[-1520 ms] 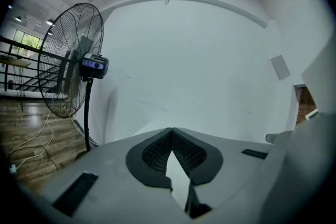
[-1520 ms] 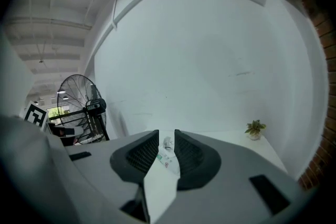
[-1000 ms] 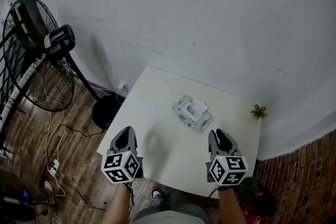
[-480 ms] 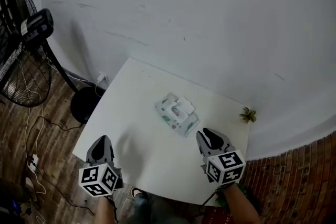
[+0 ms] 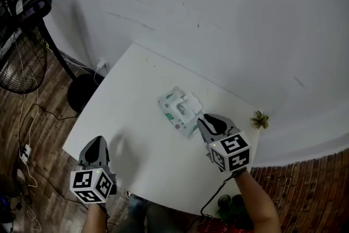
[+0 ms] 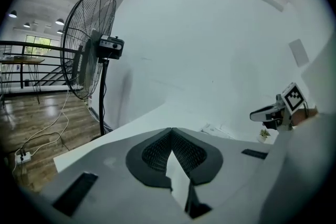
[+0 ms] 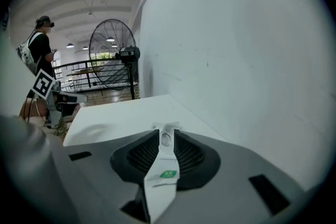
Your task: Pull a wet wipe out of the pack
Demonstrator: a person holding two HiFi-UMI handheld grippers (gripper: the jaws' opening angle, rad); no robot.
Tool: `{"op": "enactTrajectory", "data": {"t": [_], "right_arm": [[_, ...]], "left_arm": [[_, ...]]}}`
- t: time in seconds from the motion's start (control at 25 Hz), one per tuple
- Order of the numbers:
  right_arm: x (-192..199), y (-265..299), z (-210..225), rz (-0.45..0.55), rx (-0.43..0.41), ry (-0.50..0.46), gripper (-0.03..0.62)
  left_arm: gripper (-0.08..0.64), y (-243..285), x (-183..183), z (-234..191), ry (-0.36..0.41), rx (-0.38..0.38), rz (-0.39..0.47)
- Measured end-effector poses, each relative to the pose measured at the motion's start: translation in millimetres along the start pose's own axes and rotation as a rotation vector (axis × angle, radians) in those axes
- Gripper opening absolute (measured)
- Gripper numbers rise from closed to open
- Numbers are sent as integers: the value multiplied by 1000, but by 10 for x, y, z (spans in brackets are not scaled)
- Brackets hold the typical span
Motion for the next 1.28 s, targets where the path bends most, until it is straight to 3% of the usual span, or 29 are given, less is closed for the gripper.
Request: {"op": "enactTrajectory", "data": {"t": [0.32,0.8,1.0,1.28], "right_arm": [[-115,421,164,-58,-50,-118,89],[47,939,170,-228,-255,-344,87],[91,1052,159,-267,-332,-385,81],[116,1170,143,-299,-353,-457,67]], "left_arm": [[11,180,-109,219,38,55,-7],[11,408,-44,104,9,28,-70],[11,449,-23,88,-22,28,-79],[11,487,11,69,-39,5,-76]]}}
Point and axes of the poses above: the fingertips, and each gripper's own axes: y forward along the fingers, z to its right, x out of its underside, the point moved 7 cm from there along -y, backward along the fingers, and after that the axes turned 6 degrees about y, right-handed, at the moved point
